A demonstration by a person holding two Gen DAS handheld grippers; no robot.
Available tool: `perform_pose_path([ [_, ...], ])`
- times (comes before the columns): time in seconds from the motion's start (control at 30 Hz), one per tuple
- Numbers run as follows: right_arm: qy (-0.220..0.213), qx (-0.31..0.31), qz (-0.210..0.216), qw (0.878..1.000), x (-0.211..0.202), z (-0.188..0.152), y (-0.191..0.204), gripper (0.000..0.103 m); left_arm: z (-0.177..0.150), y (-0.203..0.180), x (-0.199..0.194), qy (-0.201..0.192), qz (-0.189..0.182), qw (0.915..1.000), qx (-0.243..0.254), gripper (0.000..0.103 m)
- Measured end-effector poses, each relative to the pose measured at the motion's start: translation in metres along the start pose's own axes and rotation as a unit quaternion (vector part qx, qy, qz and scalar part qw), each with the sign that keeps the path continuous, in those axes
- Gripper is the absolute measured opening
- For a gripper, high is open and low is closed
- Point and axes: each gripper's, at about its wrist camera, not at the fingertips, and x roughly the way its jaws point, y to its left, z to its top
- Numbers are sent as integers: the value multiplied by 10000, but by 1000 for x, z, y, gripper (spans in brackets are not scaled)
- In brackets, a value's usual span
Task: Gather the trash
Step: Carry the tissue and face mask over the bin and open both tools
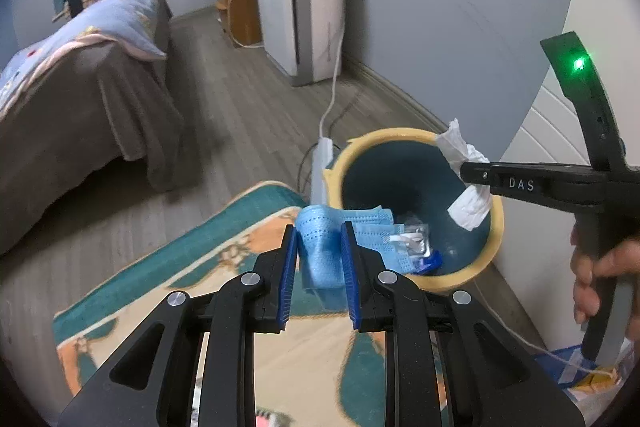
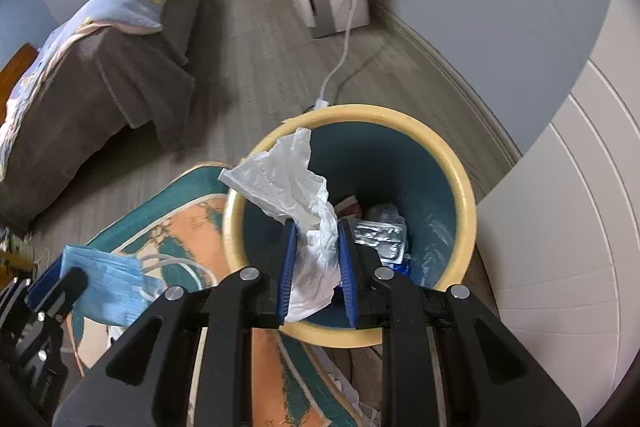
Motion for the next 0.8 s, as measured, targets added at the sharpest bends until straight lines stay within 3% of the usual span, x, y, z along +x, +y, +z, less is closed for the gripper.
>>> perform_pose_path([
  [0.3,-72,353,-305,9989,9,4,-24,20,19,-26,34,69,-96,9996,245,23],
  [0.6,-522,519,-393,9965,-5,13,-31,24,42,-38,48,-116,-208,9996,170,23],
  [0.8,-585,585,-385,9958,-7,14,-32,40,44,-40,44,-236,-257,9992,182,40],
])
